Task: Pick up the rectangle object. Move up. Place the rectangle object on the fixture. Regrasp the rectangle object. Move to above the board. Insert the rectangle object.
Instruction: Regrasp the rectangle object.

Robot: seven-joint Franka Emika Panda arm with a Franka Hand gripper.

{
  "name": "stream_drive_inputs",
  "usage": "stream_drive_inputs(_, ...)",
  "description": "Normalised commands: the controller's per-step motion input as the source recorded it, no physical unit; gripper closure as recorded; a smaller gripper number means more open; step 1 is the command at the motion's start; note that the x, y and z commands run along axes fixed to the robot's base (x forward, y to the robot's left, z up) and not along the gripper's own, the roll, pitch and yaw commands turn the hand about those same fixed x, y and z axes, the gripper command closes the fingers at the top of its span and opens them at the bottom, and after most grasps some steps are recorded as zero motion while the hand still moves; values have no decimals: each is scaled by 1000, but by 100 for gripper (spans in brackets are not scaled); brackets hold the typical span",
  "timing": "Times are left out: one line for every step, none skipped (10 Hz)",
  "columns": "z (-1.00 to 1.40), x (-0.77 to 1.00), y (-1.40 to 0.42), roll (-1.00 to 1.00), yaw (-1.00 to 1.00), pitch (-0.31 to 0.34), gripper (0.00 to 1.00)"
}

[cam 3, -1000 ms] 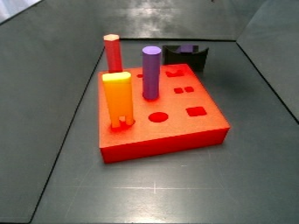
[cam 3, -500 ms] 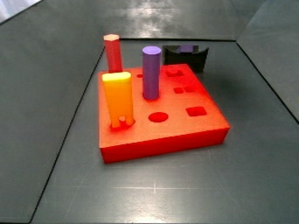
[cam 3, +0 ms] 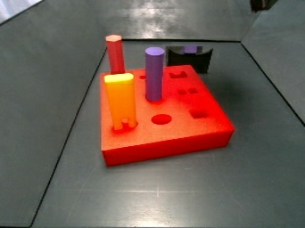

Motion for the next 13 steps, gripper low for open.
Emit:
stream_drive_inputs(-8,84,-27,327,80,101,0)
stream_drive_inputs(-7,74,-25,231,97,92,0)
stream_drive_inputs(-1000,29,77,254,84,147,0)
stream_drive_inputs(-1000,33,75,221,106,114,0)
stream_drive_inputs(-1000,38,69,198,123,98,0)
stream_drive_inputs(-1000,51,60,143,142,65,0)
stream_drive_inputs(-1000,63,58,109,147,38,0)
stream_drive_inputs(-1000,76,55,89,143,-5,0)
stream_drive_inputs(-1000,81,50,85,135,-29,0)
stream_drive_inputs(-1000,90,44,81,112,-71,0)
stream_drive_inputs(-1000,96,41,73,96,-94,0)
stream_drive_inputs(-1000,103,36,66,68,-109,0)
stream_drive_inputs(-866,97,24,71,35,-112,0)
